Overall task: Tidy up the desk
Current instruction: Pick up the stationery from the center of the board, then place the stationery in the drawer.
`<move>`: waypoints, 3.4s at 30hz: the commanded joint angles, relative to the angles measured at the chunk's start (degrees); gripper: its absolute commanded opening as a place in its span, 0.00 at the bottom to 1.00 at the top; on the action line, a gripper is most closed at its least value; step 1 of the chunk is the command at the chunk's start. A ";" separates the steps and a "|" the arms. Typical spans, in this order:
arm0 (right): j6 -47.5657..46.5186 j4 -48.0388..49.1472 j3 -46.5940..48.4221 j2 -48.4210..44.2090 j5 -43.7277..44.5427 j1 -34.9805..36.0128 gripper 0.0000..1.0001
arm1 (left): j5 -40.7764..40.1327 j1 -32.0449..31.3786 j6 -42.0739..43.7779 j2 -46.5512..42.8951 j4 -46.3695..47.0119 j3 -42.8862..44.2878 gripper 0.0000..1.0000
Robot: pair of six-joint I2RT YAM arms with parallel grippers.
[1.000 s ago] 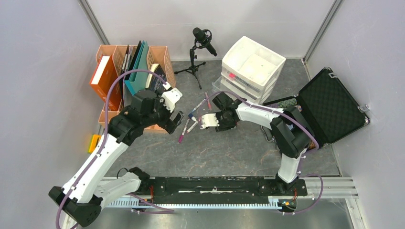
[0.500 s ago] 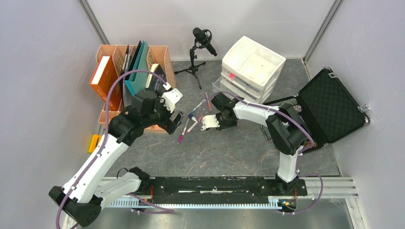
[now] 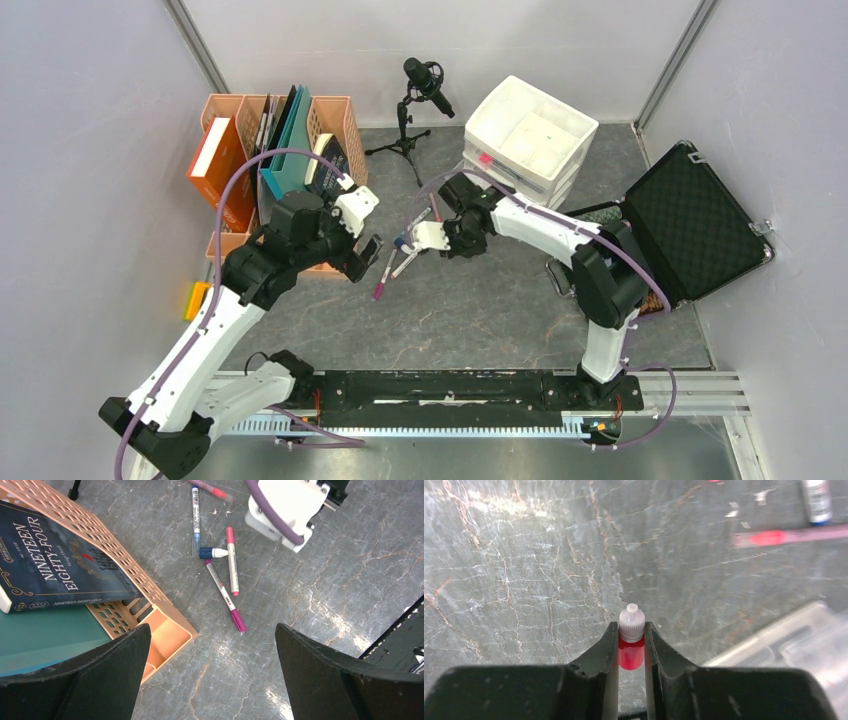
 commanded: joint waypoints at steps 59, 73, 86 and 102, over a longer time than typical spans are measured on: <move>21.67 3.11 9.30 -18.08 -0.86 -13.05 0.55 | 11.72 -0.05 46.72 26.39 18.15 -4.15 1.00; 21.78 4.64 -0.26 -26.95 -1.13 -13.07 0.54 | 13.02 -0.13 63.10 47.18 5.60 11.77 0.88; 21.93 4.56 -2.13 -28.55 -1.20 -13.03 0.53 | 11.16 -0.59 75.69 50.60 3.54 10.49 0.80; 21.67 4.64 -2.99 -28.65 -1.20 -13.12 0.52 | 8.23 -2.06 76.06 55.41 3.01 12.87 0.66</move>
